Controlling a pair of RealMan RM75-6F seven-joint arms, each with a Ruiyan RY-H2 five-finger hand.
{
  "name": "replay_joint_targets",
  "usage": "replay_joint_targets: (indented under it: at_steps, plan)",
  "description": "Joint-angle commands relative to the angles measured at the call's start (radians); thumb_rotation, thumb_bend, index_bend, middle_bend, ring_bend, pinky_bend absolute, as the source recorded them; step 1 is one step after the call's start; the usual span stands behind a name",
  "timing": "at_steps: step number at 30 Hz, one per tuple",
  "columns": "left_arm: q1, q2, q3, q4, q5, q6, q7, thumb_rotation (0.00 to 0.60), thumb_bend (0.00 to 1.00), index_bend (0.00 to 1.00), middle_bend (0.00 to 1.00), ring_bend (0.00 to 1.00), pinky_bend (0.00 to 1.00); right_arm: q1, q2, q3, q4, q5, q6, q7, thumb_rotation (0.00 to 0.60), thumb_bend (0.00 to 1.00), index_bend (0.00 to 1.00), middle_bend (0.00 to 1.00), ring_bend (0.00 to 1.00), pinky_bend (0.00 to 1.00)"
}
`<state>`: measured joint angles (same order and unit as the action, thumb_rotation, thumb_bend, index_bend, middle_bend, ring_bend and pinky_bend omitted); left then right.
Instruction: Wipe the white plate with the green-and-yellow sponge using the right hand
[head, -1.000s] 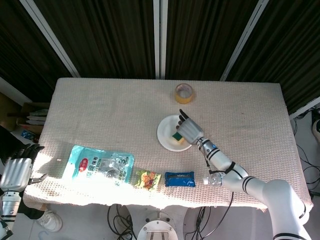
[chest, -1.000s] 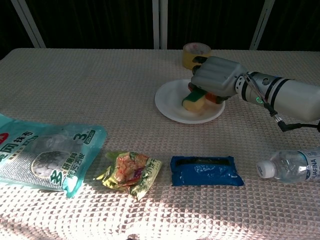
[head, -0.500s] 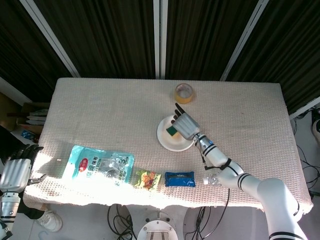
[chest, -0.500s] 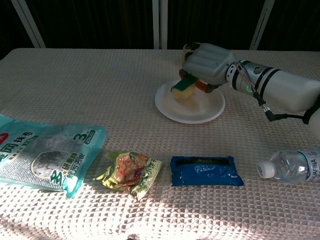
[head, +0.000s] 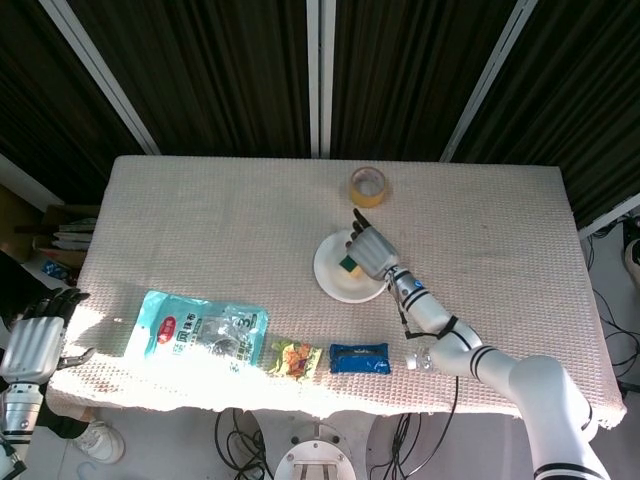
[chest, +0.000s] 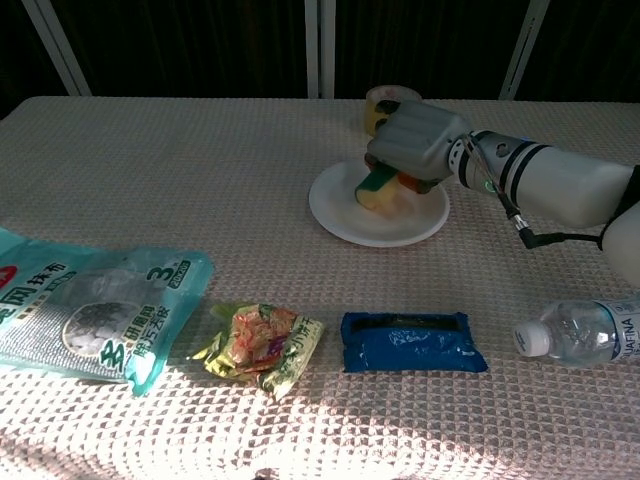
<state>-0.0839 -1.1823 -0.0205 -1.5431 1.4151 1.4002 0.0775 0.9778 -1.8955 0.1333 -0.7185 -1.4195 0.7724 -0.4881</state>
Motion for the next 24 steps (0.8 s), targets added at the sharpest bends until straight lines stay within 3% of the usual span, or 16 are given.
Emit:
replay_joint_targets:
  at_steps: [1, 5, 8, 15, 19, 24]
  plan:
    - [0.003, 0.003, 0.0, -0.003, 0.0, 0.005, 0.002, 0.6, 0.09, 0.2, 0.15, 0.1, 0.18, 0.059, -0.091, 0.045, 0.115, 0.02, -0.013, 0.026, 0.6, 0.53, 0.67, 0.41, 0.2, 0.0]
    - [0.003, 0.004, -0.001, -0.002, 0.002, 0.008, 0.002, 0.6, 0.09, 0.2, 0.15, 0.1, 0.18, 0.07, -0.12, 0.054, 0.164, 0.017, 0.015, 0.068, 0.6, 0.52, 0.67, 0.41, 0.2, 0.0]
    - [0.003, 0.003, -0.001, 0.001, 0.008, 0.01, -0.003, 0.6, 0.09, 0.2, 0.15, 0.1, 0.18, 0.04, -0.096, 0.049, 0.134, 0.008, 0.073, 0.109, 0.6, 0.52, 0.67, 0.41, 0.2, 0.0]
    - [-0.004, -0.009, -0.004, 0.015, 0.03, 0.021, -0.014, 0.6, 0.09, 0.2, 0.15, 0.1, 0.18, -0.132, 0.095, 0.026, -0.122, 0.022, 0.246, 0.127, 0.6, 0.52, 0.66, 0.41, 0.2, 0.0]
    - [-0.008, -0.017, -0.006, 0.013, 0.049, 0.033, -0.011, 0.6, 0.09, 0.2, 0.15, 0.1, 0.18, -0.222, 0.206, -0.003, -0.275, 0.075, 0.236, 0.087, 0.6, 0.51, 0.53, 0.38, 0.19, 0.0]
    - [-0.004, -0.019, -0.001, 0.002, 0.061, 0.046, -0.003, 0.6, 0.09, 0.2, 0.15, 0.1, 0.18, -0.282, 0.243, -0.026, -0.332, 0.131, 0.207, 0.088, 0.6, 0.48, 0.3, 0.29, 0.14, 0.0]
